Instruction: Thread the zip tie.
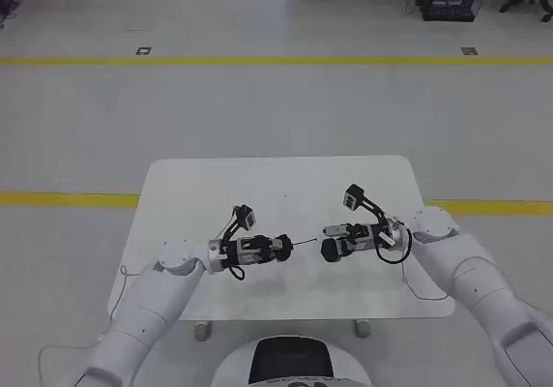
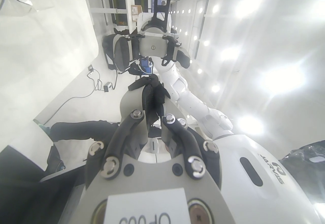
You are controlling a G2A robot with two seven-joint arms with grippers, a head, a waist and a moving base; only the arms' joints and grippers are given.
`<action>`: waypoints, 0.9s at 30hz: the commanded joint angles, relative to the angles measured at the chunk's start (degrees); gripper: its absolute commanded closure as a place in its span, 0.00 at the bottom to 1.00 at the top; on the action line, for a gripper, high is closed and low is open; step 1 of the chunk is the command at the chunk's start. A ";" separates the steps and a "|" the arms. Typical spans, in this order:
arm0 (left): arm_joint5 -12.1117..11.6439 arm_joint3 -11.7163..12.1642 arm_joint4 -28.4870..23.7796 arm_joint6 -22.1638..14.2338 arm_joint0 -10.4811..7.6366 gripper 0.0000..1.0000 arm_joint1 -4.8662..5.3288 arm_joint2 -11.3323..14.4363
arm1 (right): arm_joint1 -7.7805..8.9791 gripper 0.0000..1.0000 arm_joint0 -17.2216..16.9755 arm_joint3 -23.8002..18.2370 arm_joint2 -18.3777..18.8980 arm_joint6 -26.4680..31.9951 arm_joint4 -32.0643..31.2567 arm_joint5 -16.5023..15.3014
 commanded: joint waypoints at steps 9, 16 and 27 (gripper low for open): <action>-0.50 0.51 0.66 0.89 -0.56 1.00 0.08 0.64 | -0.03 0.00 0.05 0.05 -0.03 0.00 -0.03 0.00; 4.03 0.69 -5.94 -3.39 -0.33 1.00 0.12 1.48 | 0.05 0.00 -1.07 -1.57 0.82 0.00 0.49 0.00; 6.81 3.77 -9.43 -8.39 -2.54 1.00 0.17 3.05 | 0.92 0.00 -0.99 -3.79 -0.65 0.00 1.03 0.00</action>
